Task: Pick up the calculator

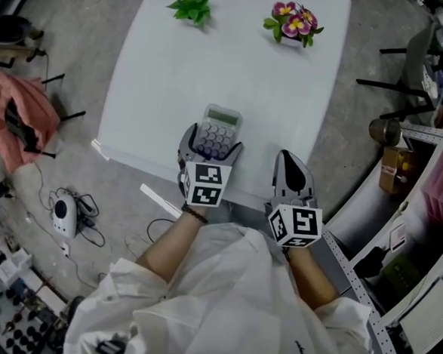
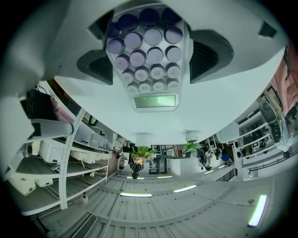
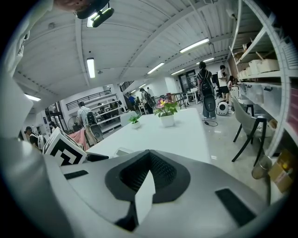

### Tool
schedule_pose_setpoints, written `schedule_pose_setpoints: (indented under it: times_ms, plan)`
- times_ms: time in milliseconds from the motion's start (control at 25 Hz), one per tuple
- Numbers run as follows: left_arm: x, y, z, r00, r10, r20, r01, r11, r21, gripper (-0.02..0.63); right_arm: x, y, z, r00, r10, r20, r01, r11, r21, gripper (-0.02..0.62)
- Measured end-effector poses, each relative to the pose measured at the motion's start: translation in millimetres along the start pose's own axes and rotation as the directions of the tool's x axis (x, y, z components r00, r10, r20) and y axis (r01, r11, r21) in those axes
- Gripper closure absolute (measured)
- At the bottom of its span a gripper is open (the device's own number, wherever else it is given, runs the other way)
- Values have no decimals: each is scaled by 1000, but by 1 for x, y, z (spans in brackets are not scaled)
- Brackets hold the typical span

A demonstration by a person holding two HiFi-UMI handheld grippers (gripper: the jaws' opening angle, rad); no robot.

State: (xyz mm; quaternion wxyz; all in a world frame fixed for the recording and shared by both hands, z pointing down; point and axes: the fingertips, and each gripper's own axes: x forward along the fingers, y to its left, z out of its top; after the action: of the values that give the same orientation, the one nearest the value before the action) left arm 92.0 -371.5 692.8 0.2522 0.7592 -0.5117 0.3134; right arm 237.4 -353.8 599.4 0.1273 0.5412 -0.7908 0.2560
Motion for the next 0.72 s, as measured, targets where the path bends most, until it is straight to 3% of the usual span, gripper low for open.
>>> schedule_pose_setpoints:
  times_ms: [400,720]
  plan:
    - [8,-4,-8,997,-8,-83,7,1000,-14,115,-6,0,-10,1000,-3,-6,4,1000,19,578]
    - [8,-1,-5,998,-2,-64,1,1000,-11,115,-11,1,-10,1000,-16,6,16,999,29,578]
